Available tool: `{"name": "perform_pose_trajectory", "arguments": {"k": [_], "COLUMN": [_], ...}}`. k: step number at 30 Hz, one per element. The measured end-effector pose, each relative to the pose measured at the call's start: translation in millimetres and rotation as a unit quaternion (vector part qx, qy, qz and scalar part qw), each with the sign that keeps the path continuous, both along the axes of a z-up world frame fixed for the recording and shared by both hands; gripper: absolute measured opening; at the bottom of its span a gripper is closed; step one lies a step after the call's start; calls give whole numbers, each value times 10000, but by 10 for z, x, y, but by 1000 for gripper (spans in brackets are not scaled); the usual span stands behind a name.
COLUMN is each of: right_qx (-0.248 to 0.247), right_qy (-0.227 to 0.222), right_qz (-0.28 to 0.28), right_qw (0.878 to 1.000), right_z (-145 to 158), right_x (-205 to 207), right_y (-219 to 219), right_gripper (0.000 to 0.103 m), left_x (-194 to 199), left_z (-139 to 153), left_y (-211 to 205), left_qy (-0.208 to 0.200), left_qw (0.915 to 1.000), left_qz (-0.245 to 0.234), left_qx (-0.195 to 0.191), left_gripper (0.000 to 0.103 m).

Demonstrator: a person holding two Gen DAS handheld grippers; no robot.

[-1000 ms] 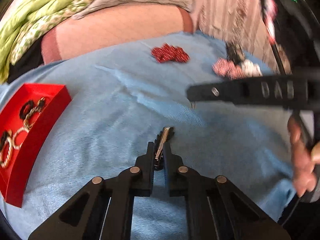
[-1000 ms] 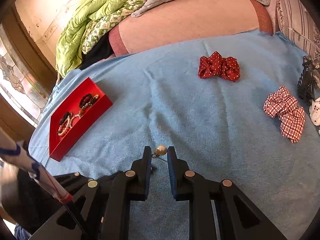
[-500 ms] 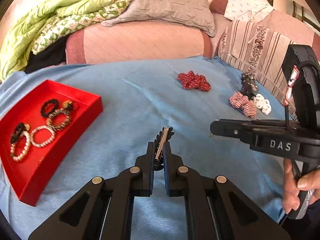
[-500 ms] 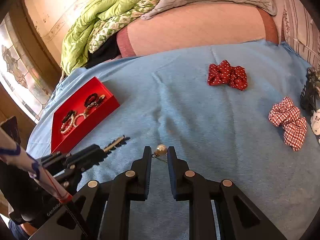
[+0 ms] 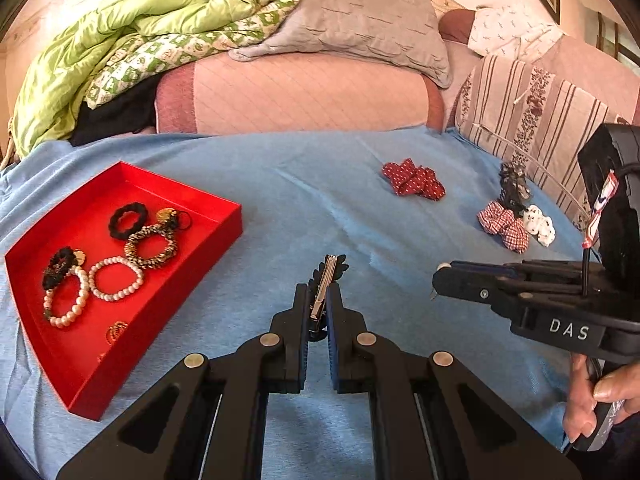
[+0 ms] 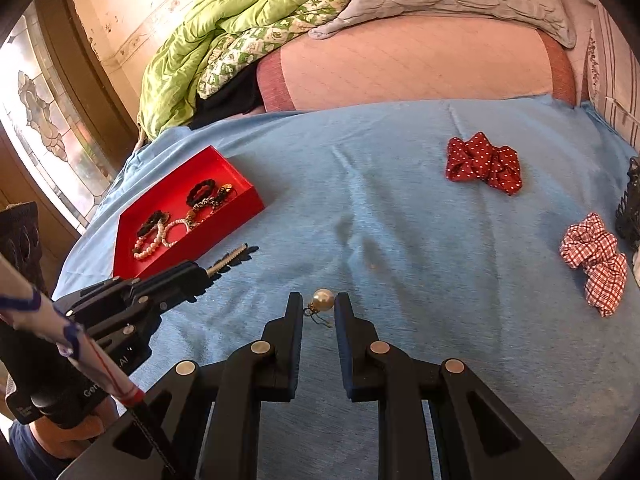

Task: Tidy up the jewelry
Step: 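Carry the hair clip over the red tray while the right tool carries the pearl earring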

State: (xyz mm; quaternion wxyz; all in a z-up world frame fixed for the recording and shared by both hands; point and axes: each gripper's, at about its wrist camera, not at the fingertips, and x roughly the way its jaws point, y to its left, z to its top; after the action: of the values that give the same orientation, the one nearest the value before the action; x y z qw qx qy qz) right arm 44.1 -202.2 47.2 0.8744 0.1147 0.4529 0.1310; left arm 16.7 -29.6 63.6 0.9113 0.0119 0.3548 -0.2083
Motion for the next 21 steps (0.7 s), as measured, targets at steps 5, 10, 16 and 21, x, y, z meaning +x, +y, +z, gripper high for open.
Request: {"name": "perform_pose_trajectory", "arguments": {"k": [5,10,16,21], "right_qx": [41,55,130,117], "right_qy": [-78,-190,-134,-149], "right_qz": [81,108,86,166], "right_qw": [9999,9997,9998,9997], "right_z": [64,134,110,155], "right_x": [9,22,72,66], "right_y": [177,368,521,698], "right_gripper": [17,17,17,17], "left_x": [-3,-20,-49,-71], "left_z": [74,133,218,286], "left_y": [143,316,571,792], "left_qy": [-98,-130,-186,-227], "left_qw": [9999,9996,9987,9972], "left_qz": [133,223,405,573], "left_qx": [-40,-122,-263,-412], "left_gripper": [8,8,8,8]}}
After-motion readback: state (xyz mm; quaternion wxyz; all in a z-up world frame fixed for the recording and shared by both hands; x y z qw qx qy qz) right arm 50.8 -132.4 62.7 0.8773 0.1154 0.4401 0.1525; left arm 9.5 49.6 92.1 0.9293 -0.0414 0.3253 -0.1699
